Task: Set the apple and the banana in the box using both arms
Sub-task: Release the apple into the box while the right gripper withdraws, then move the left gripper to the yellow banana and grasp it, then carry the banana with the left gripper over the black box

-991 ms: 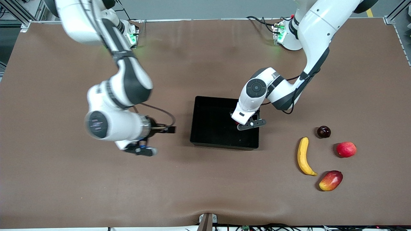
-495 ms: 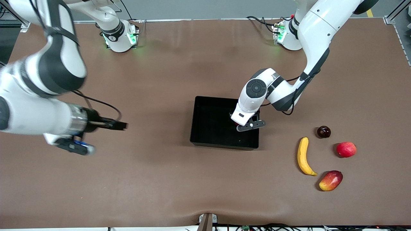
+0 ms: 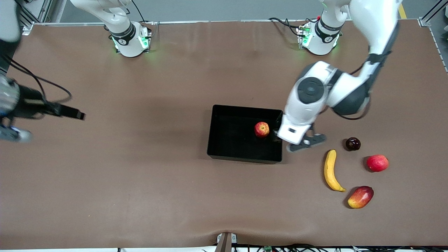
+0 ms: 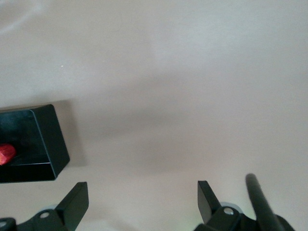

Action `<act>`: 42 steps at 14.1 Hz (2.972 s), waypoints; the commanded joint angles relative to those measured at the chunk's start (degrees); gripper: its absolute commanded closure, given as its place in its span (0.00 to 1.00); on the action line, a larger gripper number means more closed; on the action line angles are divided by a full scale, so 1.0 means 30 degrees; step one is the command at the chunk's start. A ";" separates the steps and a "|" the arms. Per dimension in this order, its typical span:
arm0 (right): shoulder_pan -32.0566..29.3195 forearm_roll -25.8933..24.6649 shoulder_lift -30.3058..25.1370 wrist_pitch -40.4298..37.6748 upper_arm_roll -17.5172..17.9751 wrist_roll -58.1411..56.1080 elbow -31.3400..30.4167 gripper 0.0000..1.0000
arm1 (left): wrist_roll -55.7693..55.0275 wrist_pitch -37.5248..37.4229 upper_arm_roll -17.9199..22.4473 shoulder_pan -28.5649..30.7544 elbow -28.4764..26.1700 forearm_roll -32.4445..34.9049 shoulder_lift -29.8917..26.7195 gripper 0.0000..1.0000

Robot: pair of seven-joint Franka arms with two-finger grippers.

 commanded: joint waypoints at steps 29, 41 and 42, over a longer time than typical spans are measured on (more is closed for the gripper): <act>-0.1401 -0.3196 -0.4894 0.1576 0.0222 -0.5839 -0.4159 0.00 | 1.0548 0.1269 -0.3403 0.5367 0.0757 0.3777 0.3406 1.00; -0.1577 -0.3049 -0.4894 0.1550 0.0192 -0.5839 -0.4159 0.00 | 0.2841 0.0412 -0.2393 -0.5054 0.3068 0.3748 0.4485 1.00; -0.1635 -0.3049 -0.4894 0.1521 0.0192 -0.5839 -0.4159 0.00 | 0.2721 0.0500 -0.1807 -0.5875 0.3448 0.3748 0.4749 1.00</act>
